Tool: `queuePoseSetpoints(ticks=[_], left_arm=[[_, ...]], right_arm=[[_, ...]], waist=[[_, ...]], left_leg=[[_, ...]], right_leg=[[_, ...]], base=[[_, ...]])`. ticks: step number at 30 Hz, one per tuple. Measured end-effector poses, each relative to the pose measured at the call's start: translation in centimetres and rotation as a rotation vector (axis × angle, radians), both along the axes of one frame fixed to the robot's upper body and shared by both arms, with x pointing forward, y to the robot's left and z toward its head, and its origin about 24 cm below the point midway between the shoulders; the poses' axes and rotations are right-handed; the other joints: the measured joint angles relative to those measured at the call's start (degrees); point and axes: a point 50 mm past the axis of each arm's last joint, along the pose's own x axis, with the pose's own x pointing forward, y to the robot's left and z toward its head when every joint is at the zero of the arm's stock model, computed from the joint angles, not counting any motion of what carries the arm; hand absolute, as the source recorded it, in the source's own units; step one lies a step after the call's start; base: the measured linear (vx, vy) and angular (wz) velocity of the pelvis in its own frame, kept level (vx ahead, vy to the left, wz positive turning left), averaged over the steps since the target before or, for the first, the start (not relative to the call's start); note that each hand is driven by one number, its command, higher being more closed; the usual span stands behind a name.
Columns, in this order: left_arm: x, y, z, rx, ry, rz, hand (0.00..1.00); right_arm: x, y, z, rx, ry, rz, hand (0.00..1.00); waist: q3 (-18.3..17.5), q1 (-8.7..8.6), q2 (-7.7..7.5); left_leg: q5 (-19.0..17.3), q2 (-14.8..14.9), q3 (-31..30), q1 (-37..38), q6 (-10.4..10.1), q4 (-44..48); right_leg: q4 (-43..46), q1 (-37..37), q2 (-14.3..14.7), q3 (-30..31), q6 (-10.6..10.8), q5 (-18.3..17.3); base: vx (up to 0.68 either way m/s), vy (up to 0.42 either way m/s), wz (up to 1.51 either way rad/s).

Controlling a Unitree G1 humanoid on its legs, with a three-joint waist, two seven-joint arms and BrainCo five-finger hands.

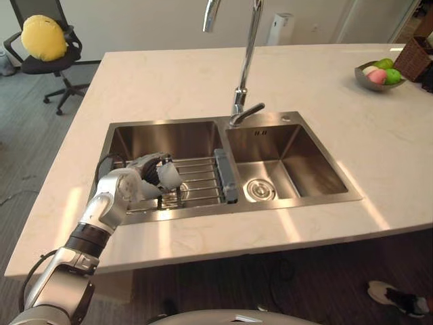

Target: Walk over to the sink, pick up the cup, carry it to the dishwasher, place the cup inside the dishwasher, then close the dishwasher door

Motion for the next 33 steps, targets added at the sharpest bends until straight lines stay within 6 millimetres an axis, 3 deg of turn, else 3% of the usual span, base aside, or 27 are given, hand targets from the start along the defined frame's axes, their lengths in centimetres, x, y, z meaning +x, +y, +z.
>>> queuePoseSetpoints(ticks=[9,23,26,33], left_arm=[[-1.2,0.6,-2.1,0.010,0.091,0.010,0.00],[-2.0,0.8,-3.3,0.031,0.149,0.022,0.00],[-2.0,0.7,-3.5,0.057,0.152,0.017,0.00],[-1.7,0.1,-3.5,0.116,0.107,0.030,0.00]], right_arm=[[0.0,0.1,0.0,0.001,0.003,0.000,0.00],[0.4,0.1,0.0,0.006,0.008,0.005,0.00],[0.5,0.1,0.1,0.006,0.009,0.006,0.00],[1.0,0.1,0.1,0.005,-0.005,0.008,0.00]], waist=[[0.1,0.40,-0.13],[0.1,1.27,0.02],[0.2,1.29,0.09],[0.5,0.63,-0.19]], left_leg=[[-0.5,-0.1,-1.1,1.3,-0.3,0.0],[0.2,1.2,-0.6,1.8,-1.5,0.0],[0.6,1.5,-0.2,1.6,-1.5,0.0],[1.9,0.7,0.2,0.0,-1.4,0.0]], right_leg=[[2.5,0.2,0.2,-0.1,-0.1,0.0],[4.2,-0.4,1.2,-0.1,-1.2,0.6],[3.9,-0.8,1.3,-0.2,-2.1,-0.1],[1.5,-1.2,0.2,-1.3,-0.5,-3.8]], base=[[0.06,0.007,0.06],[0.01,-0.002,0.00],[-0.09,-0.043,-0.15],[-0.11,-0.047,-0.05]])
